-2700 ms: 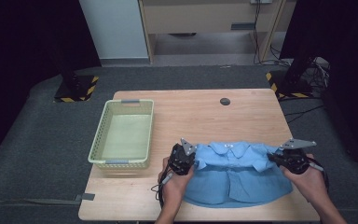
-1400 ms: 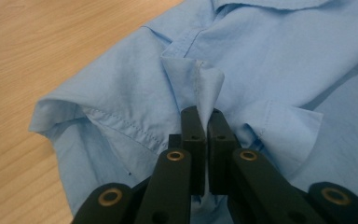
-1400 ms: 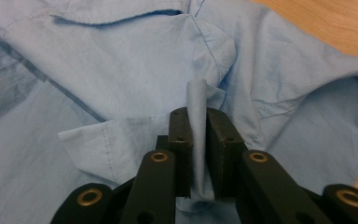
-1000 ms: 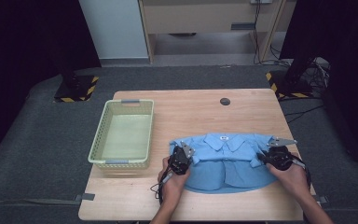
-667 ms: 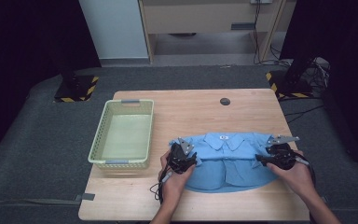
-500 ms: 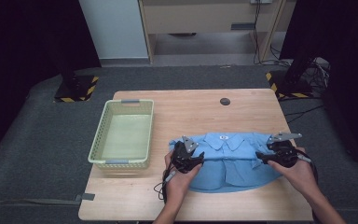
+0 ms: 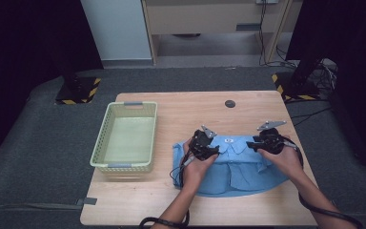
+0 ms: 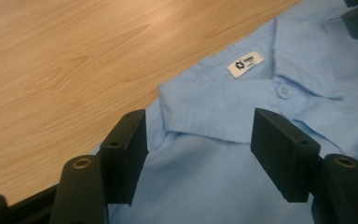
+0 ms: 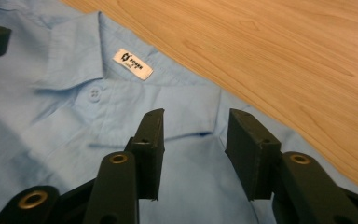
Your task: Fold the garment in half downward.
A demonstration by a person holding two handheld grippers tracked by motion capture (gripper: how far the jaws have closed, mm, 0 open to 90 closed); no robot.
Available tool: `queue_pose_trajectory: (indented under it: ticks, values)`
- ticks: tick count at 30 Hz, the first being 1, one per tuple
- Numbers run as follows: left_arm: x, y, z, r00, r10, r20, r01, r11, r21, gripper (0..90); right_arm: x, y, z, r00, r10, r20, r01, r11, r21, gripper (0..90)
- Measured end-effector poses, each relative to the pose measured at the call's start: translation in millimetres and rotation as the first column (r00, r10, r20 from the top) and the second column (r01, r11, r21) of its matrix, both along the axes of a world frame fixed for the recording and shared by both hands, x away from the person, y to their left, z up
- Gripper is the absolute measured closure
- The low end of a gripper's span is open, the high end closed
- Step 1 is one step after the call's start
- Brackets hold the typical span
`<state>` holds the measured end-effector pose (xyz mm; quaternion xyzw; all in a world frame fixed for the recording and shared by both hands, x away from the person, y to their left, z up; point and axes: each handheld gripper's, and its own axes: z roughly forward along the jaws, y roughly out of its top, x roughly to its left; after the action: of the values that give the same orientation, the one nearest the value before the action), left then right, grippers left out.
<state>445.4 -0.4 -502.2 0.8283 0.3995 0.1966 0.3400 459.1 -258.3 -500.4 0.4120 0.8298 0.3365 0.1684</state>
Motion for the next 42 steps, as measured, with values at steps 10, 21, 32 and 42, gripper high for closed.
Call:
queue_pose_trajectory:
  ticks: [10,21,32,42]
  values:
    - [27.2,-7.3,-26.4,0.9983,-0.022,-0.055,0.023,0.9996,0.015,31.2,25.2,13.9,-27.0,0.9983,0.014,-0.057,-0.013,1.0,0.013,48.8]
    - [23.6,-9.9,-29.5,0.9974,-0.049,-0.053,0.049,0.9988,-0.008,54.3,19.2,18.8,-27.5,0.9991,0.015,-0.039,-0.016,1.0,-0.008,70.1]
    - [16.9,-11.8,-24.7,0.9993,-0.014,-0.035,0.013,0.9994,-0.031,84.7,13.1,19.7,-19.4,0.9992,0.035,-0.017,-0.035,0.999,-0.001,85.7]
    - [-13.6,-11.4,5.2,0.998,-0.037,0.052,0.042,0.9944,-0.098,85.7,-14.2,6.2,5.8,0.999,0.036,0.029,-0.037,0.998,0.055,85.8]
